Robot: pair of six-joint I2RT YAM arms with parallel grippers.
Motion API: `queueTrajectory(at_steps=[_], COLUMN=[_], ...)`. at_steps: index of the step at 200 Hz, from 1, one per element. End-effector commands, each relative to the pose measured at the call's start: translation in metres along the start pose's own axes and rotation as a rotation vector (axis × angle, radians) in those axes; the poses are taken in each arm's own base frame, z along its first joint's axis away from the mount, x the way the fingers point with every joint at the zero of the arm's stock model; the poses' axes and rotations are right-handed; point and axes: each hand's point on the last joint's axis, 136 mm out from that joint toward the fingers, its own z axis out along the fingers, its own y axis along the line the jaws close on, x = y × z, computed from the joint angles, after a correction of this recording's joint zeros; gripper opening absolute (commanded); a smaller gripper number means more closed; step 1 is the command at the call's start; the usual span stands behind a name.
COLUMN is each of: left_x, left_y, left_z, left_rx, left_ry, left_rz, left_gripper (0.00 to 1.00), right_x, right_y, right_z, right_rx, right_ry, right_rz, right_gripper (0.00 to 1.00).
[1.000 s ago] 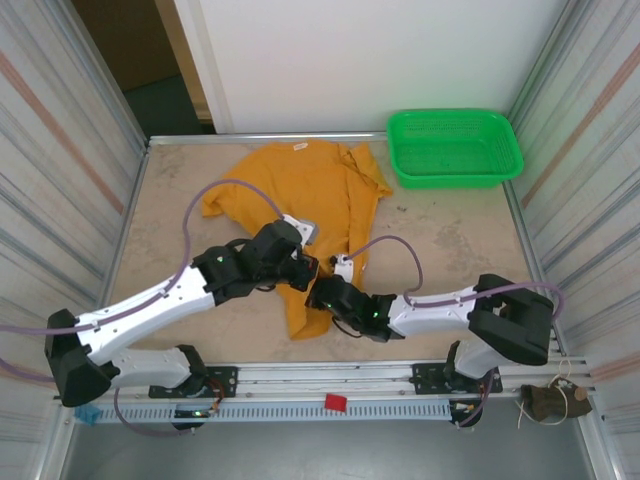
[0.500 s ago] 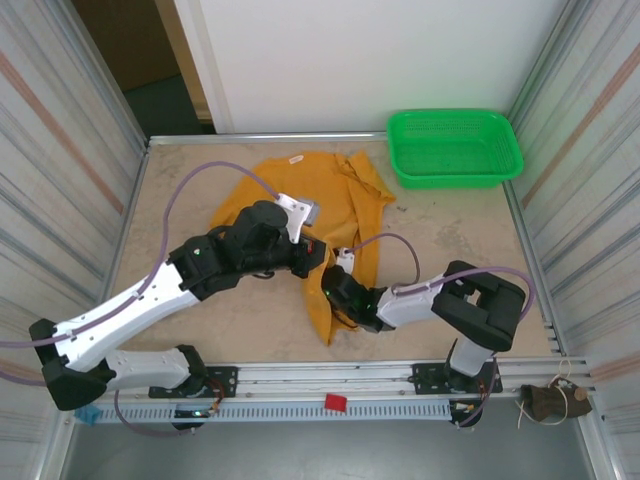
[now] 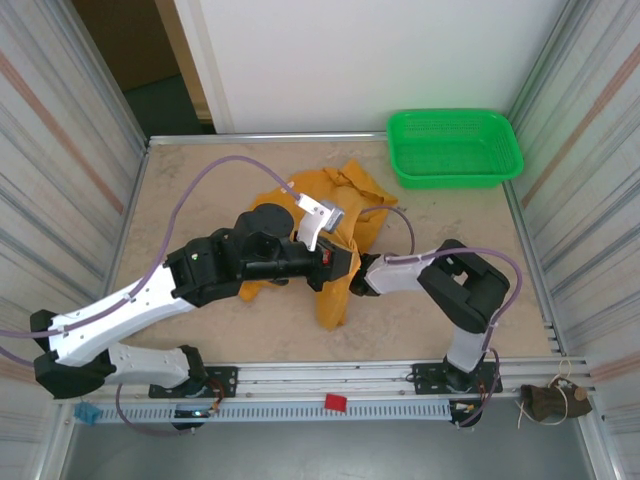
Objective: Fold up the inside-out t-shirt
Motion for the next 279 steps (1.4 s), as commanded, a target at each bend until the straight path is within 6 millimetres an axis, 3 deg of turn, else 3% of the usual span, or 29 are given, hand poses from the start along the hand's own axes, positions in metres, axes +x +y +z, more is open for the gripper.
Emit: queueTrajectory(at_steps=[1,40,64,86,113,139,148,177,201,211,223,230,235,251,279], left_x=[-0.023,-0.013,-0.013,-0.018,-0.027,-0.030,-0.029,-0.027,-0.021,-0.018,-0.010,-0.006,-0.002,0.010,0.047], left_y=[-0.023,0.024,0.028,0.010,-0.034,-0.071,-0.078,-0.099,-0.107,-0.096,-0.072,-0.053,-0.037,0.011,0.087], left_z=[-0.017,-0.017,-0.011,-0.004,-0.005,-0.005,-0.006,-0.013,-0.017,-0.015,-0.011,-0.010,-0.008,-0.008,-0.002], left_rx=[0.083,-0.058,-0.070,-0.005,0.121,0.274,0.307,0.400,0.460,0.406,0.292,0.202,0.126,-0.068,-0.328], left_ry=[-0.106,-0.106,-0.094,-0.074,-0.083,-0.088,-0.086,-0.079,-0.060,-0.056,-0.059,-0.073,-0.080,-0.135,-0.180], left_rz=[0.028,-0.033,-0.029,-0.028,0.013,0.008,0.009,0.044,0.057,0.053,0.052,0.051,0.045,0.023,-0.046], left_gripper=[0.00,0.00,0.00,0.00,0.00,0.00,0.00,0.00,0.00,0.00,0.23,0.42,0.48,0.60,0.63], right_x=[0.013,0.031,0.044,0.043,0.027,0.010,0.005,-0.005,-0.005,-0.004,-0.003,-0.002,-0.001,0.002,0.005], right_y=[-0.027,-0.008,0.014,0.022,-0.005,-0.017,-0.022,-0.036,-0.041,-0.041,-0.040,-0.040,-0.040,-0.041,-0.043], right_z=[0.010,-0.011,-0.028,-0.010,0.024,0.042,0.045,0.059,0.071,0.073,0.072,0.070,0.069,0.065,0.058], right_rx=[0.088,0.044,0.010,0.034,0.101,0.140,0.167,0.196,0.195,0.193,0.188,0.187,0.185,0.175,0.170], right_ry=[0.051,0.044,0.013,0.033,0.033,0.029,0.026,0.040,0.071,0.081,0.087,0.090,0.091,0.093,0.094], right_rz=[0.087,-0.035,-0.110,-0.081,0.075,0.124,0.134,0.189,0.230,0.231,0.221,0.216,0.216,0.217,0.210], right_gripper=[0.05,0.01,0.01,0.00,0.00,0.06,0.10,0.39,0.45,0.45,0.45,0.45,0.45,0.44,0.44])
